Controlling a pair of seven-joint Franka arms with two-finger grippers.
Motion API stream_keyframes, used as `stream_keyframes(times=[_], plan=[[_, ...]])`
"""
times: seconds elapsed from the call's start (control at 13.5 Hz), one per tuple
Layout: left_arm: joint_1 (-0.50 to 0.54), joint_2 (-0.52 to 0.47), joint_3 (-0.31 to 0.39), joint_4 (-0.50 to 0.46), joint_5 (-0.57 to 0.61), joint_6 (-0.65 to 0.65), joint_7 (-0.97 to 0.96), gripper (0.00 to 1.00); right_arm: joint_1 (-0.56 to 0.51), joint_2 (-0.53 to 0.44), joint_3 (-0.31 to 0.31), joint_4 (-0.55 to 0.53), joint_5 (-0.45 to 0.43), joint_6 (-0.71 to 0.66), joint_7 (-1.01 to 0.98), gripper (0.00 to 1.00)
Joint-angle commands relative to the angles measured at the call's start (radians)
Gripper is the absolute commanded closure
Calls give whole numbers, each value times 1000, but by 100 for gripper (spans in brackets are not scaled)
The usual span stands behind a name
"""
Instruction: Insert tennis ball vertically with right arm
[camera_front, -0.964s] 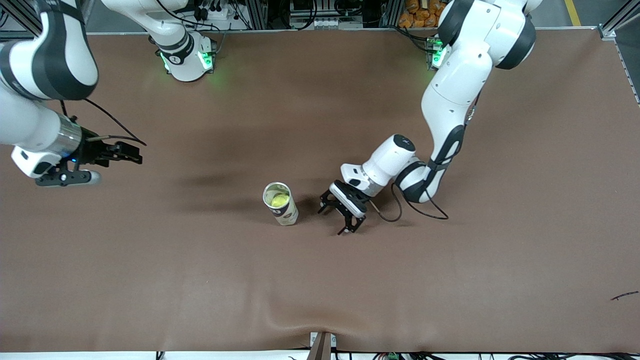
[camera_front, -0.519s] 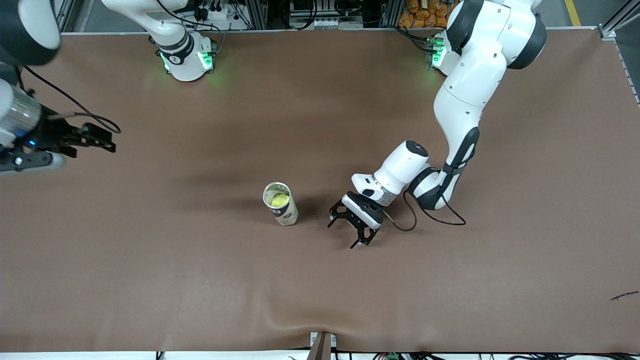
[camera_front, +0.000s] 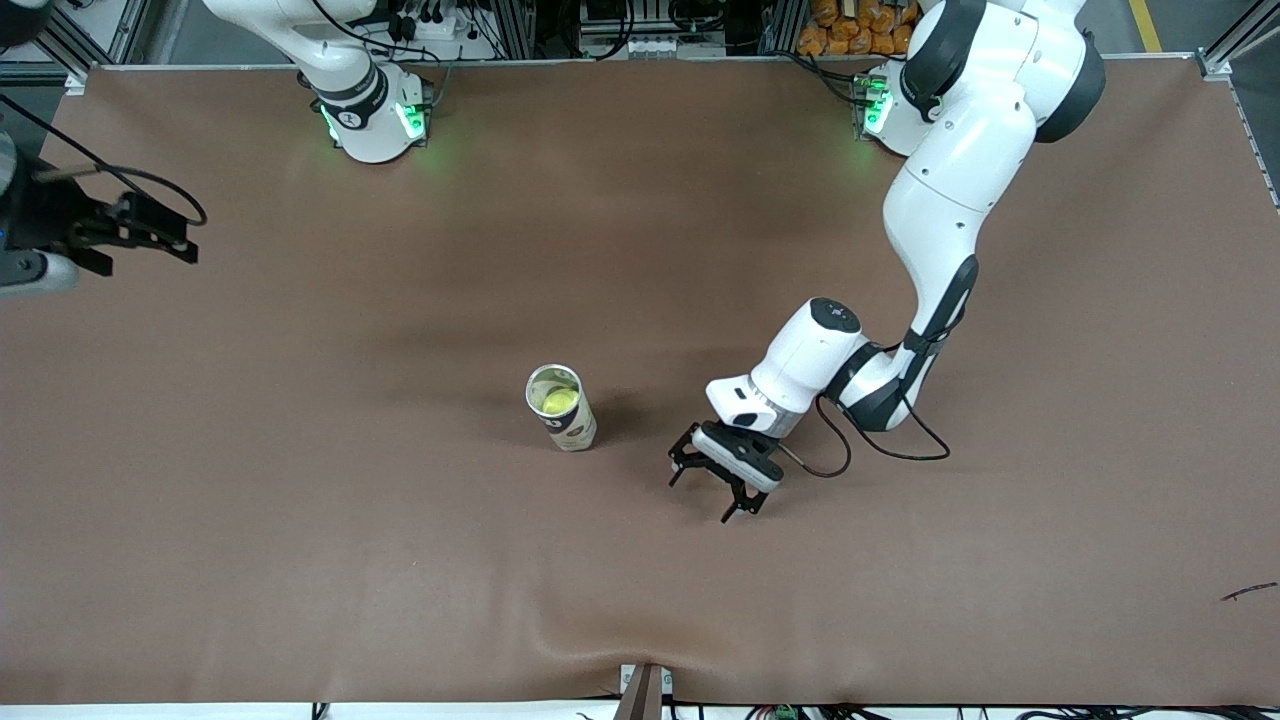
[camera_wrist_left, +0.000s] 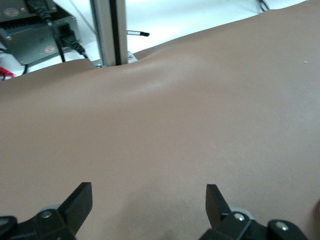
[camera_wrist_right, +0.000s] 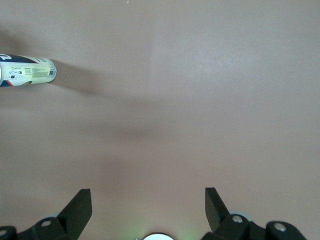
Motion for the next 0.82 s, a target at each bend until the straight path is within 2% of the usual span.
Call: stream_keyframes(times=[0.0,0.22,0.37,0.52,0.74], plan=[[8,-16,-41,58,-52,-157,-10,0,-18,-3,28,22,-13,-38,107,0],[70,-33,-109,62,-63,-264,-6,0,-17,-10,27,22,-13,-38,112,0],[132,-86,-195,68,-66,-478,6,0,-17,-16,25,22,-16,-28,111,0],[182,-94,-277,100,-63,-611,7,0,-17,-14,25,19,-33,-2,112,0],[236,-172,-333,105,-66,-853,51,0,-14,-11,27,17,-47,2,126,0]])
